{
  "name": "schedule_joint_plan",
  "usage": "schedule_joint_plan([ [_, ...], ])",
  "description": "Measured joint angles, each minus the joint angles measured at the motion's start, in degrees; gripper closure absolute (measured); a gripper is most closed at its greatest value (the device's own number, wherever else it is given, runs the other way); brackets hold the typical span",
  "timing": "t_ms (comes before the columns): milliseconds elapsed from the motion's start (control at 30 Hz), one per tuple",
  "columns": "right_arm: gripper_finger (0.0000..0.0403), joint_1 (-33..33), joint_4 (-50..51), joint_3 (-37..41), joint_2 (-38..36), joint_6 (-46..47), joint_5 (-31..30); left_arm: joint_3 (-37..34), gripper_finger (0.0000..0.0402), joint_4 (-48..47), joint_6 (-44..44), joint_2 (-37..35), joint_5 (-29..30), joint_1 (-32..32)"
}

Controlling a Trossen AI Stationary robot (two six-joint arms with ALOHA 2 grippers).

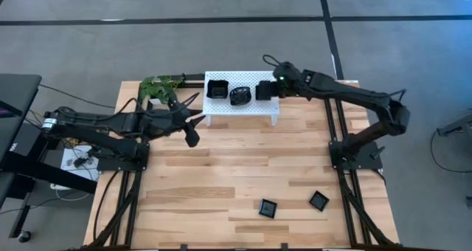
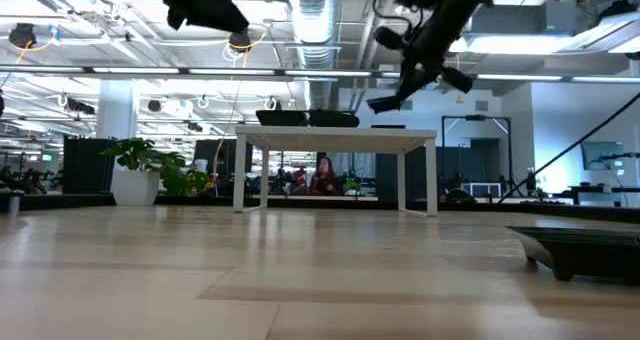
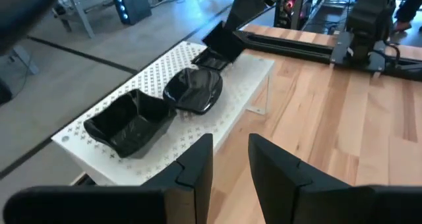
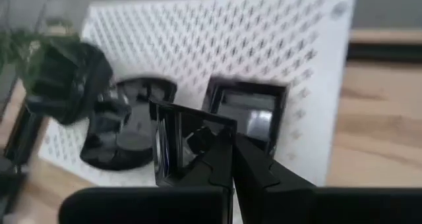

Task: Pick & Place Mini shaped plates
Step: Stack the black square plate on top of the black square plates on the shelf

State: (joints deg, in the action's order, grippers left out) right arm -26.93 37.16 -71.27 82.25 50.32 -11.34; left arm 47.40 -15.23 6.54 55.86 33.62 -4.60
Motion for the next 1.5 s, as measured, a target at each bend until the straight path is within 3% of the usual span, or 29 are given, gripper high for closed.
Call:
schedule_joint_plan([
  [200,0.0397,-2.63,-0.12,-1.47,4.33,-0.10,1.04,-1.57,0.0302,0.29,1.45,-0.03,-0.02,-0.20],
  [1500,0.0391,-7.35,-0.87,-1.42,5.18,0.79,2.31,-3.55,0.0302,2.87,1.90,-0.01,-0.67,-2.28],
])
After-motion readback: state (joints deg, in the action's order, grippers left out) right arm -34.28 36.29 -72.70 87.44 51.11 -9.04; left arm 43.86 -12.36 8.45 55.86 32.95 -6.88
